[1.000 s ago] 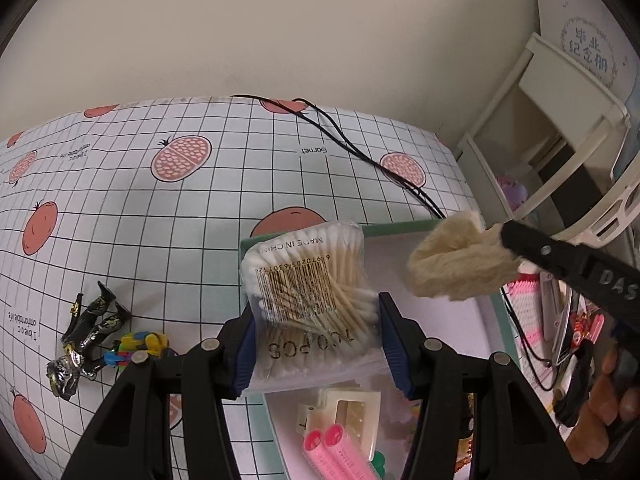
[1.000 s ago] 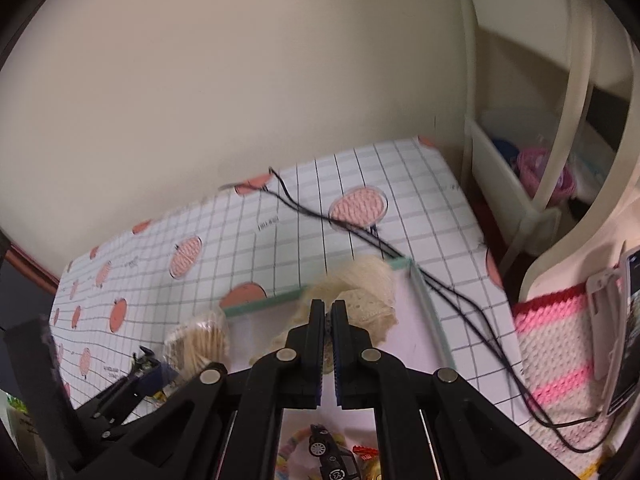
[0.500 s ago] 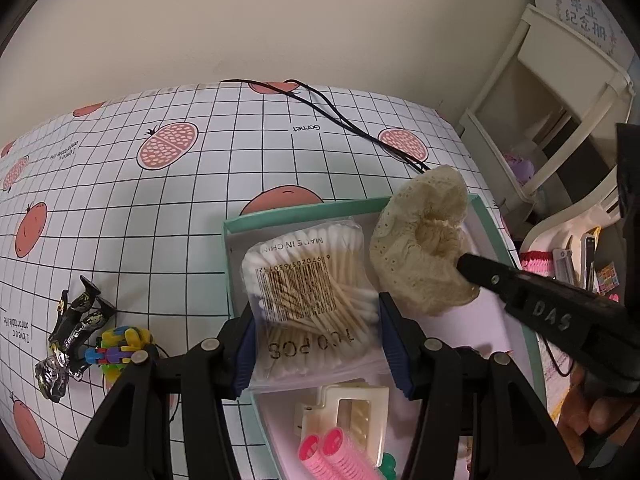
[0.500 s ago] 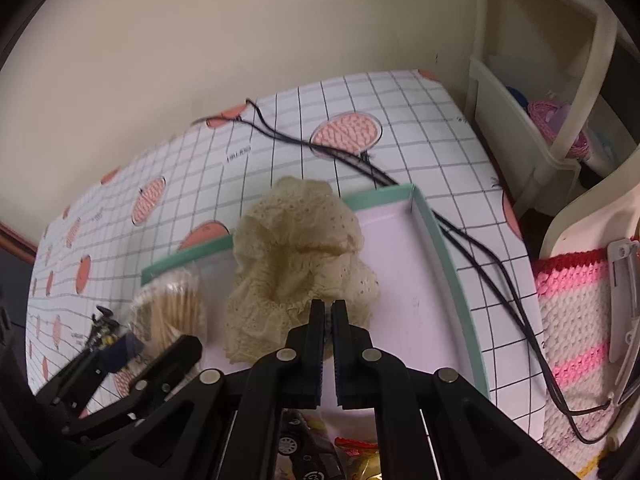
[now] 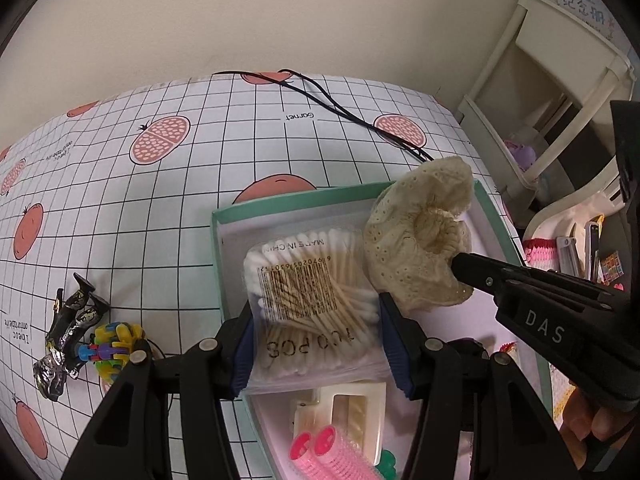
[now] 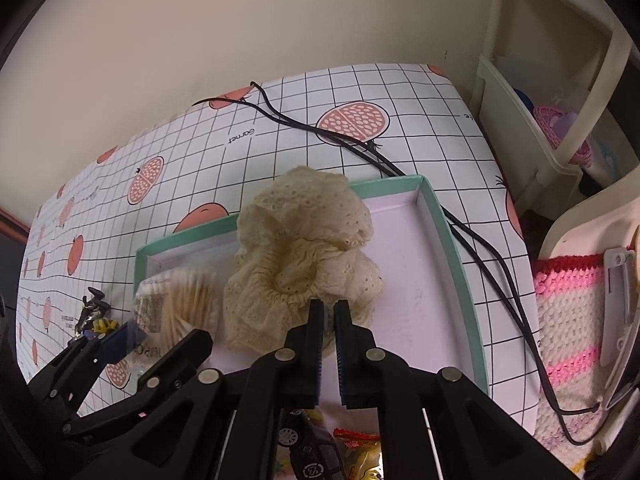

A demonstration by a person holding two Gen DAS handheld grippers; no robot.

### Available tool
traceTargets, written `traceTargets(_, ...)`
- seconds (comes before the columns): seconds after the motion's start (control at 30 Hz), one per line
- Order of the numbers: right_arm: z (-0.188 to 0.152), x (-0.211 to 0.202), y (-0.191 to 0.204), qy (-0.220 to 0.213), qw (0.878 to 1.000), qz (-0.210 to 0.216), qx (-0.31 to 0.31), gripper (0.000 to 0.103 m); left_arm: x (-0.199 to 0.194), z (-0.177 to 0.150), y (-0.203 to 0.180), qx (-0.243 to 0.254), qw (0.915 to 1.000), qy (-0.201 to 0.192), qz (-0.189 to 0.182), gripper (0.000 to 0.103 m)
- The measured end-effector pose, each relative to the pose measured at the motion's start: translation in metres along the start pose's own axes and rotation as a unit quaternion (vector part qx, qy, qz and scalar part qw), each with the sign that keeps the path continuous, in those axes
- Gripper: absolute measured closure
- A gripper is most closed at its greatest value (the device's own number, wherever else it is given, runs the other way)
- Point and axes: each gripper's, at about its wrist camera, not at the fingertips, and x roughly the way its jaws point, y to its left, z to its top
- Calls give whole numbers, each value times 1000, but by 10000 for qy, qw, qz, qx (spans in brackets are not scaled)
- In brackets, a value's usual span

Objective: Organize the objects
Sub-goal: 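Lower the swab bag and lace cloth into the tray and open both tools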

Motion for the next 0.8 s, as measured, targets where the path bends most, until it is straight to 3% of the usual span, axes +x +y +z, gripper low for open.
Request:
traceTargets(0.13,0,-4,1,-30,10000,-22,6,80,1,0,1,-82,9999,74,-100,45)
traceTargets(0.47,4,-35,9,-372,9992,23,-132,79,-20,10,-3,-91,9997,-26,-207,44)
traceTargets(0.57,5,-45,12,-495,9986,22,-174,67,-30,13,-2,-122,9996,-118,-243,44)
traceTargets(0.8,6,-59,20,-647,9975,53,-264,65,-48,21,14,-400,9986,-302,-156,43)
